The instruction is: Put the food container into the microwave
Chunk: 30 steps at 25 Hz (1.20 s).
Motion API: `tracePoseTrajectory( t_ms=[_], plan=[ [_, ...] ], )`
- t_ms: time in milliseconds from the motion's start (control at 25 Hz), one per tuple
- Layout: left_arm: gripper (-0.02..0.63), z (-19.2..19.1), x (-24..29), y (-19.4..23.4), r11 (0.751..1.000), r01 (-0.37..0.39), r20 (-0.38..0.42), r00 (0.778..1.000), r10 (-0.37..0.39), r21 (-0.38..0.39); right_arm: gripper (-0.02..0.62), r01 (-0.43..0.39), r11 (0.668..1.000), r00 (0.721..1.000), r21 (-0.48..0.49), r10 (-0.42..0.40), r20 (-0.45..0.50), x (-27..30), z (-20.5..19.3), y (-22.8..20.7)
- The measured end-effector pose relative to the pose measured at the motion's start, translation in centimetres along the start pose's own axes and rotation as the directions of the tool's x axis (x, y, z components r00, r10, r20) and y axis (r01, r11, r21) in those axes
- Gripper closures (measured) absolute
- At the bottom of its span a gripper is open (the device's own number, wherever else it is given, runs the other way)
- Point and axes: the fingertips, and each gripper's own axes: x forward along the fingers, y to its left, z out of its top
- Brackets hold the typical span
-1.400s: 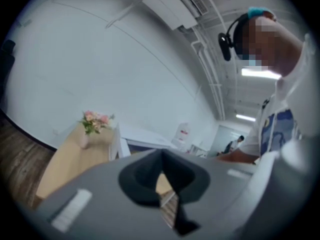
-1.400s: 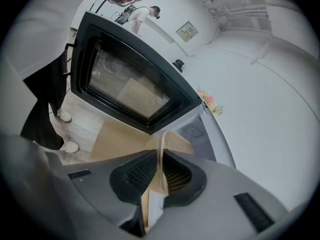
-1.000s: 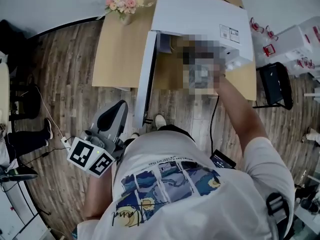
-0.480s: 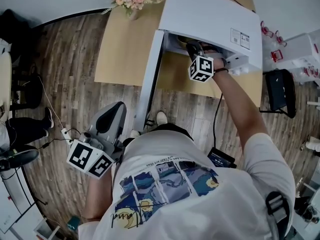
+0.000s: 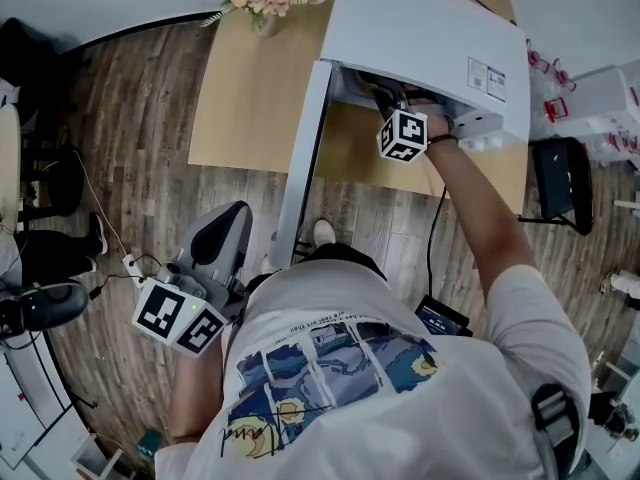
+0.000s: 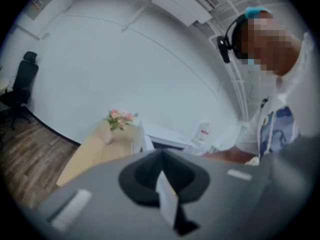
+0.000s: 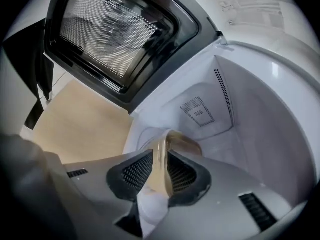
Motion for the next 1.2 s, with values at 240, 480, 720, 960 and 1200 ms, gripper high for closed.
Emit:
tracePoseTrajectory(
  t_ms=[240, 480, 720, 960, 1200],
  plan=[
    [0.598, 0.1, 0.2, 0.5, 1.000, 0.019, -0.009, 1.000, -0.019, 0.001, 0.477, 0.005, 1.000, 1.000, 0.025, -0.006, 0.005, -0.1, 0.6, -0.1],
    [0.598, 0.5, -0.5, 0.6, 0.998, 0.056, -0.018, 0.998, -0.055, 0.015, 0.475, 0.042, 0.998, 0.999, 0.050, -0.043, 0.018, -1.8, 1.7, -0.4],
    [0.598, 0.5, -1.7, 0.4, 0.993, 0.108, -0.016, 0.994, -0.107, 0.039, 0.503, 0.070, 0.994, 0.997, 0.082, -0.073, 0.034, -4.5, 3.6, 0.3],
    [0.598, 0.4, -3.8, 0.7, 0.987, 0.150, -0.009, 0.989, -0.149, 0.051, 0.548, 0.085, 0.986, 0.996, 0.140, -0.089, 0.024, -7.8, 5.3, 1.5],
    [0.598, -0.3, -6.0, 0.7, 0.977, 0.203, -0.006, 0.979, -0.203, 0.071, 0.571, 0.105, 0.967, 0.994, 0.234, -0.108, 0.002, -11.5, 6.8, 3.0]
  ],
)
